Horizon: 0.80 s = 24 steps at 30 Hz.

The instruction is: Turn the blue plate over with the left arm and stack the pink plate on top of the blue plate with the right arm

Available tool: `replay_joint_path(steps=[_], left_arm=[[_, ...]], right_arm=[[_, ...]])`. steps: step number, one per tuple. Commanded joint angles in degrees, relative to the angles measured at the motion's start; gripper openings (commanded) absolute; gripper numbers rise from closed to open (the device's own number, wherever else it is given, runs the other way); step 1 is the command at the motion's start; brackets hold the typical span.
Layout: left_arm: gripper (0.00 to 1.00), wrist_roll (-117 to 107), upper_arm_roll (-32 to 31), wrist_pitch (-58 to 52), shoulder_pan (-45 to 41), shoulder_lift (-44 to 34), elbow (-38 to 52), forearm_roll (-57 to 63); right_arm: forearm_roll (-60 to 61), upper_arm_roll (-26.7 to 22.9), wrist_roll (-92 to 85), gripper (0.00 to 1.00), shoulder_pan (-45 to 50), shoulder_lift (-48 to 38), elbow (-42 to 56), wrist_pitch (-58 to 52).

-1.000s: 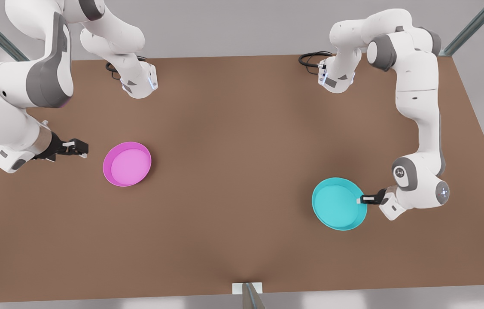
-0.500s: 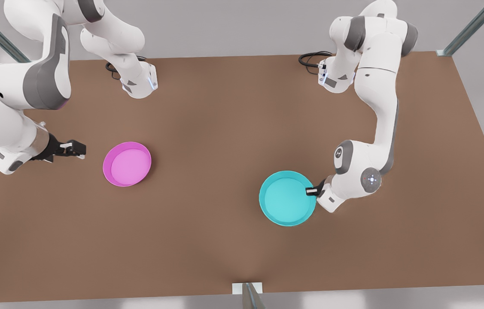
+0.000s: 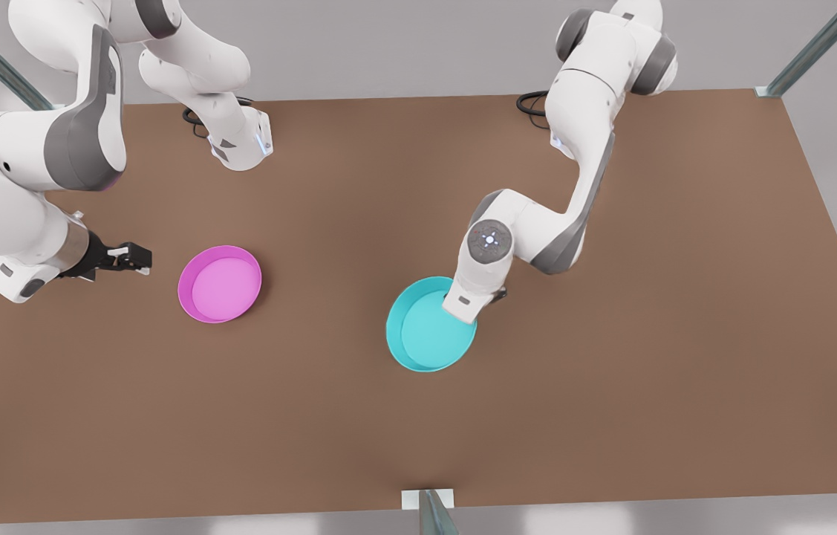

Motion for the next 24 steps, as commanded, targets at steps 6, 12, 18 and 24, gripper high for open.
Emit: replay_joint_path(steps=[6,12,18,24], left_arm=[[0.21,-2.63,0.10,-11.51,-6.52,4.44,10.96,22.56],[0.21,-2.54,0.63,-21.44,-14.34,9.70,15.35,43.91],[0.21,-1.84,0.71,-30.93,-20.75,12.26,15.97,63.61],[0.21,4.22,6.25,-37.18,-29.89,22.72,20.01,77.41]], right_arm=[[0.00,0.09,0.00,1.00,0.08,0.17,-0.09,-0.09],[0.79,0.00,0.00,1.00,-0.19,0.61,-0.09,-0.09],[2.55,0.00,-0.26,1.00,-0.45,1.05,0.00,0.00],[2.99,-0.26,-0.26,1.00,-0.63,0.96,0.44,0.00]])
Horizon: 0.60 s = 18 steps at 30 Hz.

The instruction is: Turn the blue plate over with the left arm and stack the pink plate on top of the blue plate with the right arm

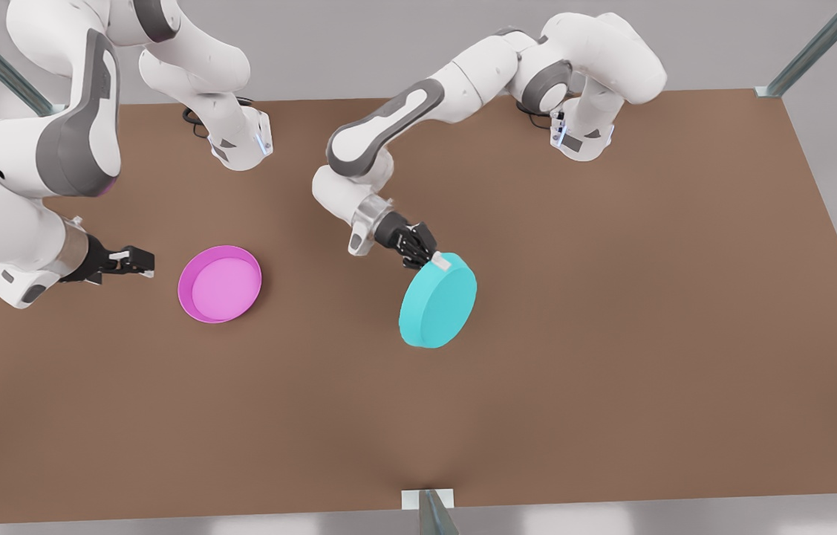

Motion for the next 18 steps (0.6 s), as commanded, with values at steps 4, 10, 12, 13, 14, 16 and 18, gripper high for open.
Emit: replay_joint_path(steps=[4,10,12,13,14,16,18], left_arm=[[0.21,4.55,1.37,-2.01,-3.80,6.34,0.01,7.12],[0.21,7.01,0.06,-2.98,-7.49,13.55,0.19,6.86],[0.21,7.19,-2.67,-4.21,-7.67,13.99,0.19,6.60],[0.21,7.28,-2.76,-4.30,-7.76,14.34,0.19,6.60],[0.21,7.37,-2.93,-4.30,-8.02,14.34,0.10,6.60],[0.21,7.45,-3.38,-4.30,-8.11,15.05,0.10,6.60],[0.21,7.46,-3.38,-4.30,-8.20,15.05,0.10,6.60]], right_arm=[[0.00,0.00,0.00,1.00,0.11,-0.09,0.00,0.00],[-0.09,0.27,0.70,1.00,0.63,0.00,-0.35,-0.44],[-0.09,0.27,0.62,1.00,0.63,0.08,-0.35,-0.35],[-0.09,0.26,0.53,1.00,0.63,0.08,-0.44,-0.35],[-0.09,0.27,0.35,1.00,0.37,0.26,-0.53,-0.26],[-0.18,0.26,0.27,1.00,0.20,0.52,-0.53,-0.26],[-0.18,0.18,0.27,1.00,0.20,0.96,-0.53,-0.26]])
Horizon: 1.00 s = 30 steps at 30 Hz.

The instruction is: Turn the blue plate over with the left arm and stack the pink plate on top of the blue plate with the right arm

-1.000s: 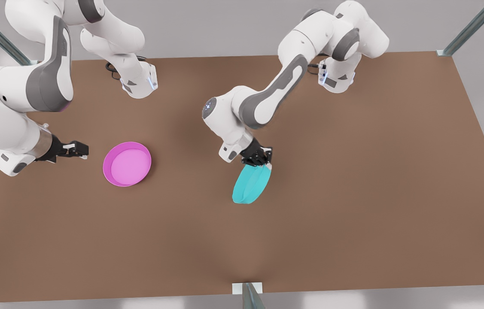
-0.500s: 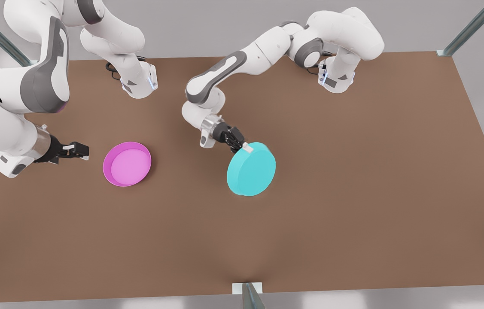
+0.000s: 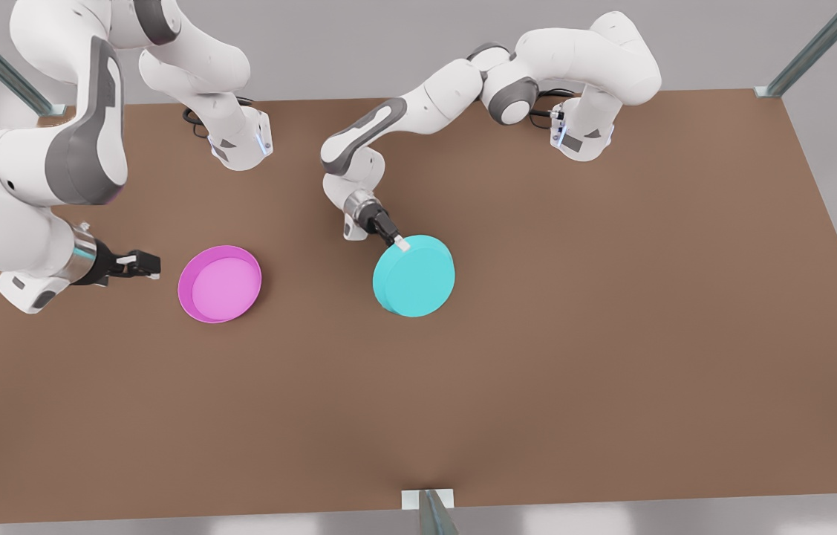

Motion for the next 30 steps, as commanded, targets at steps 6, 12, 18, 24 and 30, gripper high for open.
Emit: replay_joint_path(steps=[6,12,18,24,30], left_arm=[[0.21,-0.04,-3.77,-1.48,-0.28,-0.01,0.09,-1.89],[1.00,0.75,-4.64,-1.66,-1.51,0.35,0.01,-2.50],[1.00,2.42,-10.35,-2.27,-2.39,-0.18,0.09,-5.14],[1.00,1.46,-15.10,5.55,0.60,-12.30,4.93,-32.81],[1.00,-8.39,-14.40,16.09,8.07,-19.52,4.23,-69.30]], right_arm=[[0.06,-0.07,-0.09,1.00,-0.06,0.09,0.00,0.18],[0.06,-0.24,-0.26,1.00,-0.15,0.35,0.18,0.18],[-0.65,-0.33,0.26,1.00,-0.06,-0.35,0.88,-0.26],[-0.91,-0.24,0.26,1.00,0.55,-0.18,0.79,1.59],[-1.53,-0.07,-0.26,1.00,0.46,-6.33,-7.29,5.28]])
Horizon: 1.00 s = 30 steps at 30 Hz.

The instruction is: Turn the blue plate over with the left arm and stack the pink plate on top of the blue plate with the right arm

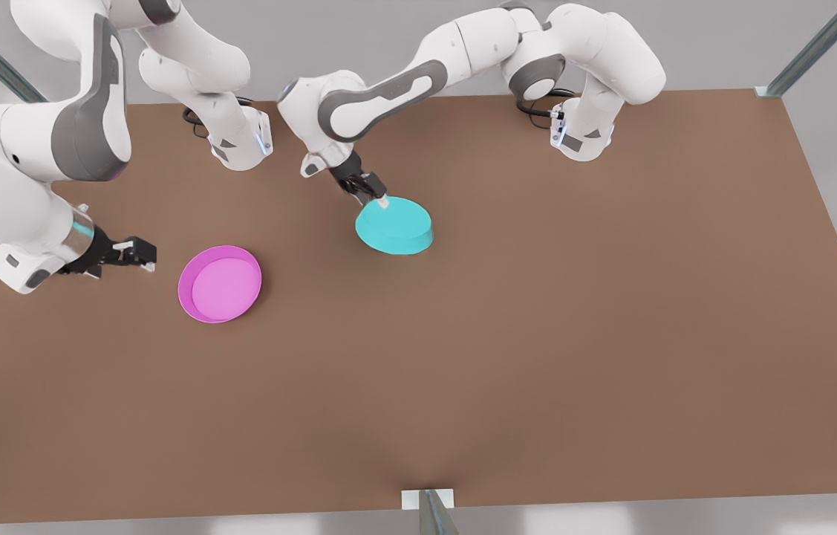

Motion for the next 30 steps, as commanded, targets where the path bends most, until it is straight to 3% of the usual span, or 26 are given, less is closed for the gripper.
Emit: replay_joint_path(steps=[1,4,7,10,14,15,17,20,30], left_arm=[[1.00,-0.09,0.05,0.28,0.01,0.08,-0.16,-14.54],[1.00,-0.97,0.05,2.13,3.86,-0.44,-0.16,-17.26],[1.00,-0.97,0.05,3.09,17.40,-8.96,-1.48,-18.50],[1.00,0.00,-0.04,9.77,31.46,-21.53,-13.52,-19.37],[1.00,29.51,0.14,13.73,58.45,-38.41,-28.37,-26.93],[1.00,33.04,2.06,12.94,60.74,-41.75,-30.04,-28.61],[1.00,36.03,4.36,9.51,60.65,-46.67,-30.92,-28.61],[1.00,35.94,4.62,3.71,60.21,-40.09,-23.98,-28.78],[1.00,36.12,4.18,4.33,60.21,-40.70,-24.60,-28.25]], right_arm=[[0.00,0.00,0.00,1.00,-0.06,-0.01,-0.11,-0.03],[-0.18,0.00,0.00,1.00,-0.41,-2.99,-7.20,5.39],[-0.35,-0.44,0.00,1.00,-0.76,-2.65,-10.04,7.44],[-1.93,-0.88,-0.35,1.00,-1.46,-2.21,-11.88,6.38],[2.11,-3.43,-5.71,1.00,-2.96,-3.00,-29.90,19.83],[2.11,-3.52,-5.71,1.00,-3.31,-3.26,-31.74,20.89],[2.11,-3.60,-6.06,1.00,-4.80,-3.26,-37.10,27.12],[2.55,-3.60,-11.41,1.00,-8.66,-2.56,-38.25,28.27],[9.14,-3.60,-17.74,1.00,-13.33,6.32,-38.52,34.07]])
